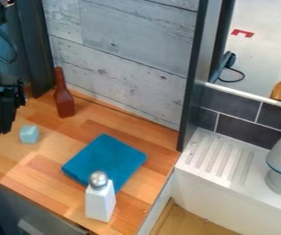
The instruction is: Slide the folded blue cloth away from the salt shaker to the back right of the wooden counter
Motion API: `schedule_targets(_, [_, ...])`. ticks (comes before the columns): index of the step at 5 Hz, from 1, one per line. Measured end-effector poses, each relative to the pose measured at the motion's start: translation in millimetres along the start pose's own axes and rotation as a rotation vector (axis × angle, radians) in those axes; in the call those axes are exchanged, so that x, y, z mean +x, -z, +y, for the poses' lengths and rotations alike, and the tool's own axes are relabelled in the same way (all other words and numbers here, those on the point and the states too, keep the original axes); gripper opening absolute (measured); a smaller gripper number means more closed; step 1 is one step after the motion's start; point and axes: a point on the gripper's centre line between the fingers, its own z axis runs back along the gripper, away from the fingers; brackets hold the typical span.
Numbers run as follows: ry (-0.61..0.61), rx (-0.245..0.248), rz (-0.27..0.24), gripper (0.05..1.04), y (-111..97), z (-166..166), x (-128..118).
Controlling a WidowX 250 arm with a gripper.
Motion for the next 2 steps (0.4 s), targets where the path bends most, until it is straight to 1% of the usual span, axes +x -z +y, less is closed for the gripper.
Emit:
schedule_targets(1, [0.001,0.002,0.017,1.003,3.6,-0.5,-1.6])
schedule_targets(2, [0.064,-0.011,-0.014,1.003,15.2,-18.5,9.4])
